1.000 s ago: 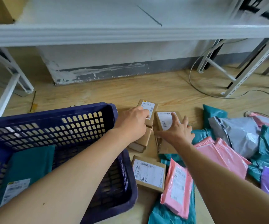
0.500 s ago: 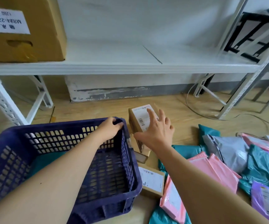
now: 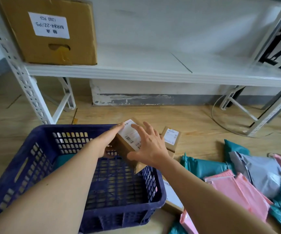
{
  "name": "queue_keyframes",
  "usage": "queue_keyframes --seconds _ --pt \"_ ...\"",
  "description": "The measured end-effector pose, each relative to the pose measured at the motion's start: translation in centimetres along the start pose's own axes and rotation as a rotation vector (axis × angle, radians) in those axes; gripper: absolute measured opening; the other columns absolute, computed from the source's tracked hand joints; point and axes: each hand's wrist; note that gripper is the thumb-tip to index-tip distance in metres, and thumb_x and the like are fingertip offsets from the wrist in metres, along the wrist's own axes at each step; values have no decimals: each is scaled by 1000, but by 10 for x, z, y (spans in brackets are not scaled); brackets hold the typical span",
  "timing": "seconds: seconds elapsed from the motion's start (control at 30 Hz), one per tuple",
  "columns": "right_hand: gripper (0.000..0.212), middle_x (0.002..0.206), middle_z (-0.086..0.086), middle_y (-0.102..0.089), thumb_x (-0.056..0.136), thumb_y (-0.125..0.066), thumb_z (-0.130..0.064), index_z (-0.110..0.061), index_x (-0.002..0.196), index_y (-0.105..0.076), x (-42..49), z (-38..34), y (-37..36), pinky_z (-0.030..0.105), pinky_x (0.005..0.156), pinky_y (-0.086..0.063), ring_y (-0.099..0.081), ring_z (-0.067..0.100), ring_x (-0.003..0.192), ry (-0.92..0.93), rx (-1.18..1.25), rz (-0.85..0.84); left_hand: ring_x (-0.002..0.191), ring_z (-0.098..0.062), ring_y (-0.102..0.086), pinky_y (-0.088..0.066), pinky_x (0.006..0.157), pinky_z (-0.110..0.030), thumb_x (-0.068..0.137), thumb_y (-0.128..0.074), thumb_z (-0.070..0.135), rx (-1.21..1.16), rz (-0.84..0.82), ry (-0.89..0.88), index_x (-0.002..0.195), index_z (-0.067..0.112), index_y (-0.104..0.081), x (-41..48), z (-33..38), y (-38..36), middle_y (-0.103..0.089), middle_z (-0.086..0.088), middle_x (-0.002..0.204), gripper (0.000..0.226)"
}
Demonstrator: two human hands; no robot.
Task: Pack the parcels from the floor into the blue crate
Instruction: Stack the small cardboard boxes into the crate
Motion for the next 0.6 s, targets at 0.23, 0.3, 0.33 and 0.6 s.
queue_keyframes --seconds 0.23,0.3,0.33,0.6 --pt "89 157 0 -8 69 -69 -45 -40 143 -20 20 -9 -28 45 112 -17 -14 28 141 63 -15 -135 100 -35 -63 -55 85 -48 69 -73 54 -224 17 156 118 11 -56 25 -32 31 -65 -19 108 68" --pt "84 155 1 -12 73 -68 -36 -37 144 -23 30 -9 -37 44 112 -21 -18 28 139 42 -12 -133 103 -34 -61 -56 82 -46 71 -74 51 -262 78 160 119 13 -53 32 -37 35 -61 -17 111 65" --pt "82 155 3 -14 75 -68 -32 -34 144 -24 34 -9 -41 43 112 -23 -20 29 138 17 -19 -128 106 -33 -59 -56 82 -45 71 -74 50 -277 114 163 119 15 -51 36 -39 36 -57 -15 115 63" --pt "42 123 9 -49 87 -57 -19 -13 128 -48 57 0 -78 35 78 -46 -52 28 111 -223 -109 -169 119 -29 -48 -55 78 -39 76 -71 45 -312 219 175 130 19 -46 73 -64 31 -47 -11 131 65"
Point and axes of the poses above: each hand's wrist, its own x-axis towards the middle knuckle, its own y-axis out of the back of the hand, z = x × y
